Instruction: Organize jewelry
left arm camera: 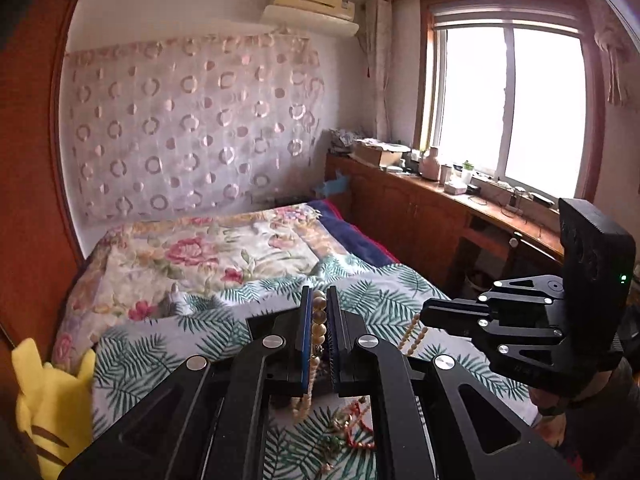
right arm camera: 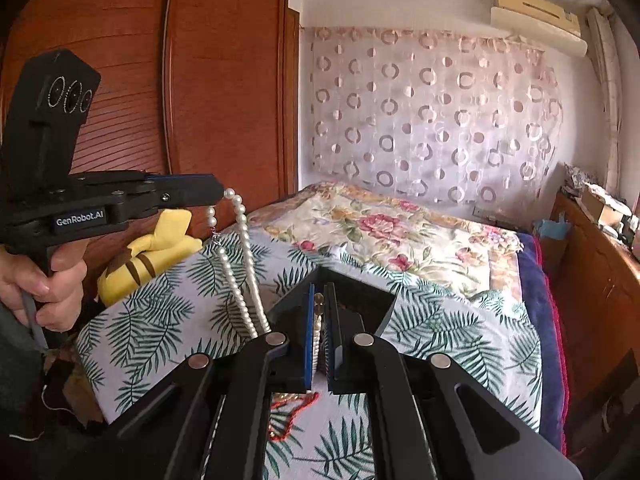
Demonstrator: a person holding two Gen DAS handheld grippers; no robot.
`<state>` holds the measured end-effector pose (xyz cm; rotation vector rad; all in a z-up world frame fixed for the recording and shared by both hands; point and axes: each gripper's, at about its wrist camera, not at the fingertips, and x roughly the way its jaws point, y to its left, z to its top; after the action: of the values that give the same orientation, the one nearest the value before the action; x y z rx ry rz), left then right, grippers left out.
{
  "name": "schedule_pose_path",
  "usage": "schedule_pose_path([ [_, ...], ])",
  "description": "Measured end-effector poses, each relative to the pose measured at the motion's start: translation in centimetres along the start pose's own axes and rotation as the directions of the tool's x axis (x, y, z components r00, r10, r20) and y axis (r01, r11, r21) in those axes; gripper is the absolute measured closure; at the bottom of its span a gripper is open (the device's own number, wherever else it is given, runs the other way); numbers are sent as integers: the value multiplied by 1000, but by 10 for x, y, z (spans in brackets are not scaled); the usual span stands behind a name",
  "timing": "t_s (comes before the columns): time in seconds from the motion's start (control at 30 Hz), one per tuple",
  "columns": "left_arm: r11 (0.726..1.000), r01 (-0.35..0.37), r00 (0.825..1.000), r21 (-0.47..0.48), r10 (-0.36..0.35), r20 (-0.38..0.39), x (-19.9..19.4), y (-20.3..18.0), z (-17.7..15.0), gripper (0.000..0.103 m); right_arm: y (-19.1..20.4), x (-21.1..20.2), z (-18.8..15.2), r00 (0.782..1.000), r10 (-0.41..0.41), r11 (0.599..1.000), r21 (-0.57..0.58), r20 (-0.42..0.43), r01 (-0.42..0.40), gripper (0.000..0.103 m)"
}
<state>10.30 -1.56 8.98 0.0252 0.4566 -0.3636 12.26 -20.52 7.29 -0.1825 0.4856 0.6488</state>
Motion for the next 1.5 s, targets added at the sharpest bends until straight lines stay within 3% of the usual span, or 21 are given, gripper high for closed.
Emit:
schedule_pose_path([
  [0.63, 998, -67, 998, 20, 67, 20, 26, 8, 51, 97, -7, 0, 72, 995, -54, 997, -57, 87, 59, 98],
  [0.87, 997, -74, 997, 10, 73, 18, 37, 14, 65, 97, -18, 19, 88, 995, -70, 996, -51, 74, 73, 98],
  [1.03, 997, -76, 997, 13, 76, -11, 49, 17, 60, 97, -19, 44, 76, 996, -81, 994, -65, 21, 83, 98],
  [1.5, 997, -63, 982, -47, 54, -179, 129, 44, -24, 97, -43, 127, 7, 988, -34, 999, 17, -149, 37, 97],
])
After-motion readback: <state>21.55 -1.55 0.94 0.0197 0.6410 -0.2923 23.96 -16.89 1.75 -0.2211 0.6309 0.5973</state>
